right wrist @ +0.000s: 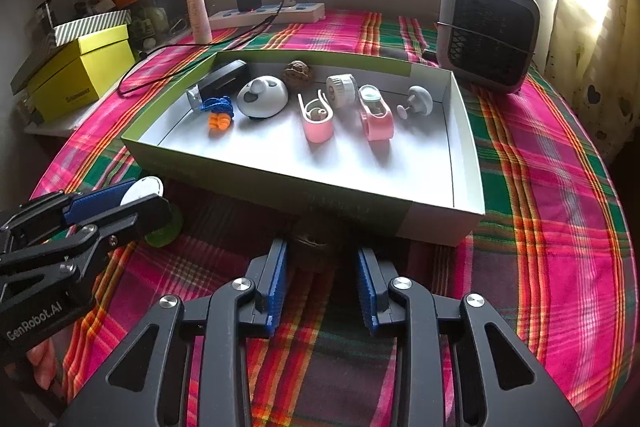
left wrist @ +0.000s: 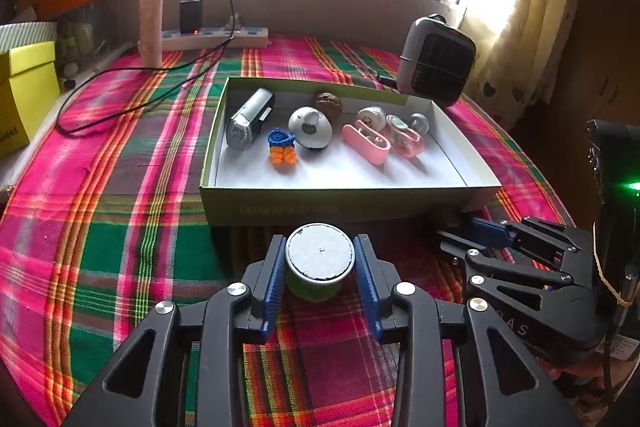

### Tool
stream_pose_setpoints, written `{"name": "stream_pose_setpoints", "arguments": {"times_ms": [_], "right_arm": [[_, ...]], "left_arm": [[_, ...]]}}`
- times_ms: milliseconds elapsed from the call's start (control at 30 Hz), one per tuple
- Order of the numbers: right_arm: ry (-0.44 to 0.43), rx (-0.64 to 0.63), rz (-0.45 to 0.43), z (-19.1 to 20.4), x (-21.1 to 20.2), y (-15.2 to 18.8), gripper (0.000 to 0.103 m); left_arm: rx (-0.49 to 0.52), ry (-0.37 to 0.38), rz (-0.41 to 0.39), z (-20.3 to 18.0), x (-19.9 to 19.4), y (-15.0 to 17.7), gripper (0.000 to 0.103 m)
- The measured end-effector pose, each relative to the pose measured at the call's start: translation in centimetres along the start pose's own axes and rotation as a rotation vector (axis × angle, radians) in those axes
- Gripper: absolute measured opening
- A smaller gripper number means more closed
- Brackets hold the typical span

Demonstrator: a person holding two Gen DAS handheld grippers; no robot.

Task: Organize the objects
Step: 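Hold the spool in the left tool while the right tool grasps the brown walnut, then carry the spool and walnut over into the white box with both tools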

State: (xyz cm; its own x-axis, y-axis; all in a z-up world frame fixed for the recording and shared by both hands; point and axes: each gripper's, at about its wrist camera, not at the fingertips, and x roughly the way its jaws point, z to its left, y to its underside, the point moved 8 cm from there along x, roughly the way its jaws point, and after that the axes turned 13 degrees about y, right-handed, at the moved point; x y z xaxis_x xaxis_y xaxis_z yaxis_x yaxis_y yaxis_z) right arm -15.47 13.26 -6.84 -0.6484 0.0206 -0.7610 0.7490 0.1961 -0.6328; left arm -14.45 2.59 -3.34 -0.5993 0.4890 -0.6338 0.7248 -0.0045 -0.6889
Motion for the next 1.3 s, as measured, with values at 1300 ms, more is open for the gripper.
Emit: {"name": "stream_pose_setpoints", "arguments": {"times_ms": [1300], "right_arm": [[-0.04,0.014,-0.049,-0.4,-2.3,0.2,0.032]], "left_arm": [[0.035,-0.004,-0.013,-1.5,-1.0,-0.2,0.032]]}}
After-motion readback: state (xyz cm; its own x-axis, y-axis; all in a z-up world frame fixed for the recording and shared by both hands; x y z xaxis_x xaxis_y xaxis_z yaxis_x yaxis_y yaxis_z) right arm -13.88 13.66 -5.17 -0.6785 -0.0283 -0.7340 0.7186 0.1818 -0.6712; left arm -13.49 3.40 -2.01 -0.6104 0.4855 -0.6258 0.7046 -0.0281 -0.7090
